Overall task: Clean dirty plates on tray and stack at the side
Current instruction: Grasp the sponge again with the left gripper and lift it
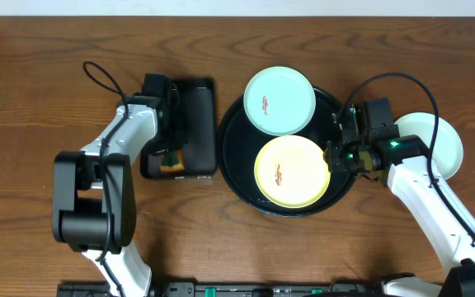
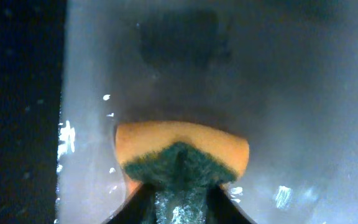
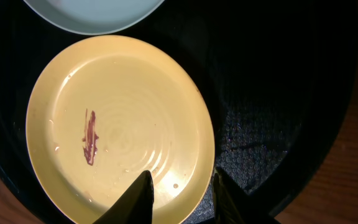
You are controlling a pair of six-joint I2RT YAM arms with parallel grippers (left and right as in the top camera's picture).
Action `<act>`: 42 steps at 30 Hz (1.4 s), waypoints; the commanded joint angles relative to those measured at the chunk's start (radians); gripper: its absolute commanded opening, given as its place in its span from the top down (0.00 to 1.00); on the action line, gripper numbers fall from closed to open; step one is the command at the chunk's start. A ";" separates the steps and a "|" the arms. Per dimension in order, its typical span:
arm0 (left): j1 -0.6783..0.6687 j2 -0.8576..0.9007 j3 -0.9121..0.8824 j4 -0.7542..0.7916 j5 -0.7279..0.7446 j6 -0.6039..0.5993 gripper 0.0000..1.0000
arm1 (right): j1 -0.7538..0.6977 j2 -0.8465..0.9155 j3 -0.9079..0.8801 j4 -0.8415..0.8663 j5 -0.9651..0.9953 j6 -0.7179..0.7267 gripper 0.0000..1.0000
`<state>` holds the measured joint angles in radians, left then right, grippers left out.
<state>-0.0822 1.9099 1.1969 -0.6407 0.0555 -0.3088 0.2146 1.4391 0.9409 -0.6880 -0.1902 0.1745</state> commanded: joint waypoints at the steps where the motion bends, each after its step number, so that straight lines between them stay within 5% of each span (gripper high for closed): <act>1: -0.004 0.075 -0.001 0.025 -0.008 0.017 0.92 | 0.009 -0.001 0.011 -0.002 -0.010 0.004 0.71; 6: -0.023 0.074 0.008 -0.008 0.098 0.069 0.93 | 0.009 -0.001 0.011 -0.004 -0.010 0.005 0.71; 11: -0.024 -0.016 0.040 -0.095 0.097 0.069 0.56 | 0.009 -0.001 0.011 -0.006 -0.010 0.004 0.73; 19: -0.024 -0.092 0.032 -0.212 0.090 0.068 0.48 | 0.009 -0.001 0.011 -0.011 -0.010 0.004 0.73; 26: -0.027 -0.050 -0.080 -0.121 0.091 0.034 0.58 | 0.009 -0.001 0.011 -0.008 -0.009 0.004 0.73; 30: -0.027 -0.033 -0.130 -0.034 0.090 0.035 0.92 | 0.009 -0.001 0.011 -0.008 -0.010 0.004 0.73; 42: -0.031 -0.137 0.071 -0.197 0.098 0.043 0.93 | 0.009 0.014 0.011 0.008 0.068 0.016 0.77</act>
<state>-0.1066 1.8450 1.1923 -0.8162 0.1360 -0.2687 0.2146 1.4391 0.9409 -0.6834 -0.1753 0.1780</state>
